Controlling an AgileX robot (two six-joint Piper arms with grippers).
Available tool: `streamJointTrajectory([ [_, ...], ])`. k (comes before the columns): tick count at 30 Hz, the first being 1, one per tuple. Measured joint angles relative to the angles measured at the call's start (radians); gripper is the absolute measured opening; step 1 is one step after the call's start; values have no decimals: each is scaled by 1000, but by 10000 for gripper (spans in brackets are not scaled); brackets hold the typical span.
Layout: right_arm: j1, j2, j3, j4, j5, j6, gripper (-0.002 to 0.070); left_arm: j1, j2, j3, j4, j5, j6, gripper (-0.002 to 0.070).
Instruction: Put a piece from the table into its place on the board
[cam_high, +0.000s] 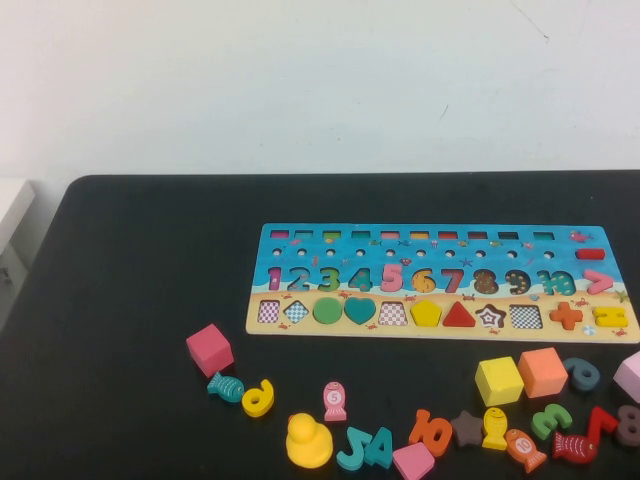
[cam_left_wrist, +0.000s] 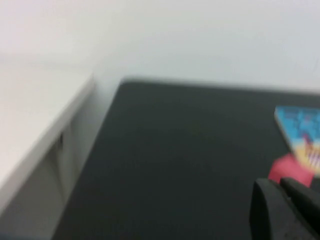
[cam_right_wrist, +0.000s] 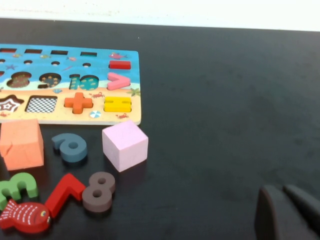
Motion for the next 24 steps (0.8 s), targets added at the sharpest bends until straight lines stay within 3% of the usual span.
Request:
streamJointTrajectory([
  [5, 0, 0, 0, 0, 0, 0, 18, 0, -4, 0, -80, 159, 81, -1],
  [10, 0, 0, 0, 0, 0, 0, 18, 0, -5, 0, -130, 168, 167, -1],
  [24, 0, 0, 0, 0, 0, 0, 18, 0, -5, 0, -146, 171, 220, -1],
])
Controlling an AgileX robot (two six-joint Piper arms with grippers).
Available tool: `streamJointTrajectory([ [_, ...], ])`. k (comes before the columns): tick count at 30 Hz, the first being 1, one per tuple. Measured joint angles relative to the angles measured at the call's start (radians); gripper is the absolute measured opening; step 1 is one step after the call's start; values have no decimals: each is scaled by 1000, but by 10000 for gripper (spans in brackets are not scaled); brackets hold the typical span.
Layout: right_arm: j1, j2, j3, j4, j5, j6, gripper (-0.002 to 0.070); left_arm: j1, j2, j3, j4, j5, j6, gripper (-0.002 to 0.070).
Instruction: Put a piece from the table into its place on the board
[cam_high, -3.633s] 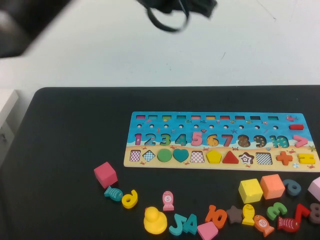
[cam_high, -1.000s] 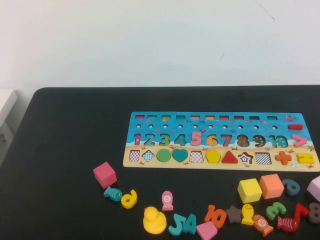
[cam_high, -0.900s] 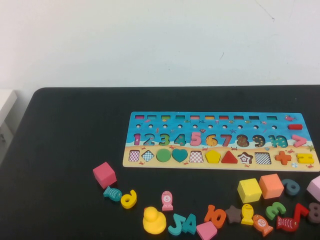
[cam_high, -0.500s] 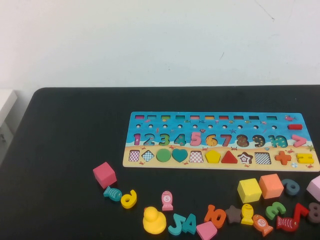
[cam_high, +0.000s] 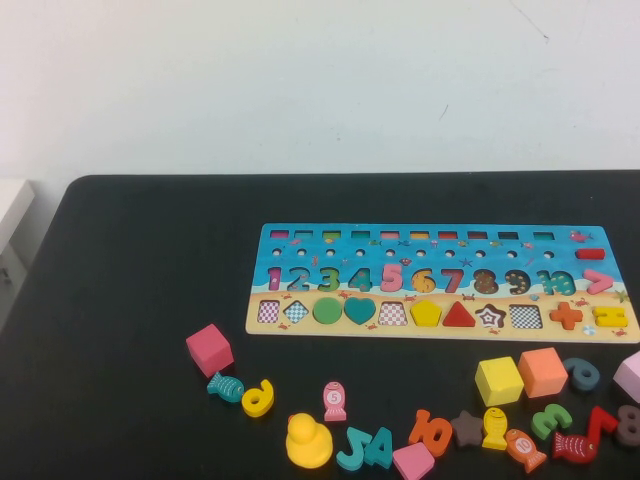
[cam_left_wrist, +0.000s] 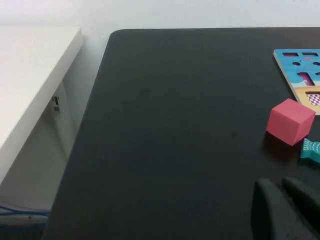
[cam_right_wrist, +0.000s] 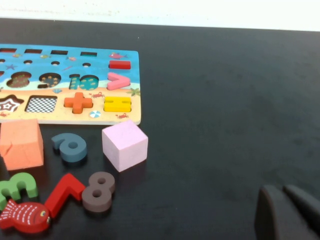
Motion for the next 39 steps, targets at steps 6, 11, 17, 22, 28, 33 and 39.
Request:
streamJointTrajectory([
  [6, 0, 0, 0, 0, 0, 0, 19, 0, -1, 0, -3, 0, 1, -1],
  [11, 0, 0, 0, 0, 0, 0, 19, 0, -1, 0, -3, 0, 1, -1],
  [17, 0, 0, 0, 0, 0, 0, 19, 0, -1, 0, -3, 0, 4, -1],
  [22, 0, 0, 0, 0, 0, 0, 19, 0, -1, 0, -3, 0, 4, -1],
  [28, 0, 0, 0, 0, 0, 0, 19, 0, -1, 0, -3, 2, 4, -1],
  [33, 0, 0, 0, 0, 0, 0, 19, 0, -1, 0, -3, 2, 4, -1],
  [39, 0, 0, 0, 0, 0, 0, 18, 0, -1, 0, -3, 2, 24, -1],
])
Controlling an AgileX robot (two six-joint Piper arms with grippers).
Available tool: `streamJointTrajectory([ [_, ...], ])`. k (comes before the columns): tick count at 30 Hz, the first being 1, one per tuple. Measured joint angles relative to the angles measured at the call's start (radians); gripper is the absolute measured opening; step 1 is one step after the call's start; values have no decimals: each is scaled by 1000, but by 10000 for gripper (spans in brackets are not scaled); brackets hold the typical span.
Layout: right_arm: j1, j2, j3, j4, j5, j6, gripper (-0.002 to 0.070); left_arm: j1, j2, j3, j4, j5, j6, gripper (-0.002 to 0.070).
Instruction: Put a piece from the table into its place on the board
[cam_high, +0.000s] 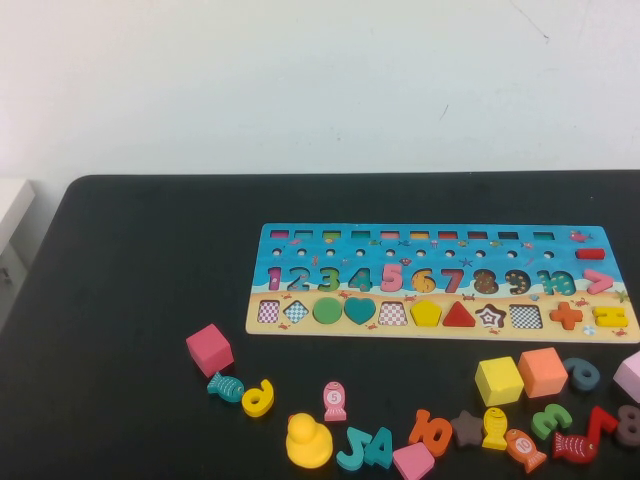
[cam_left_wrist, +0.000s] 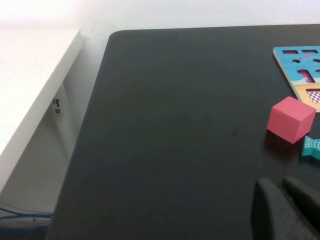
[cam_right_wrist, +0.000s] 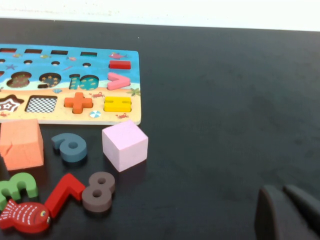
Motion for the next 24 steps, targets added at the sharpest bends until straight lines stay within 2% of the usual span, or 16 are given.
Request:
streamJointTrajectory([
  [24, 0, 0, 0, 0, 0, 0, 19, 0, 0, 0, -1, 0, 11, -1],
])
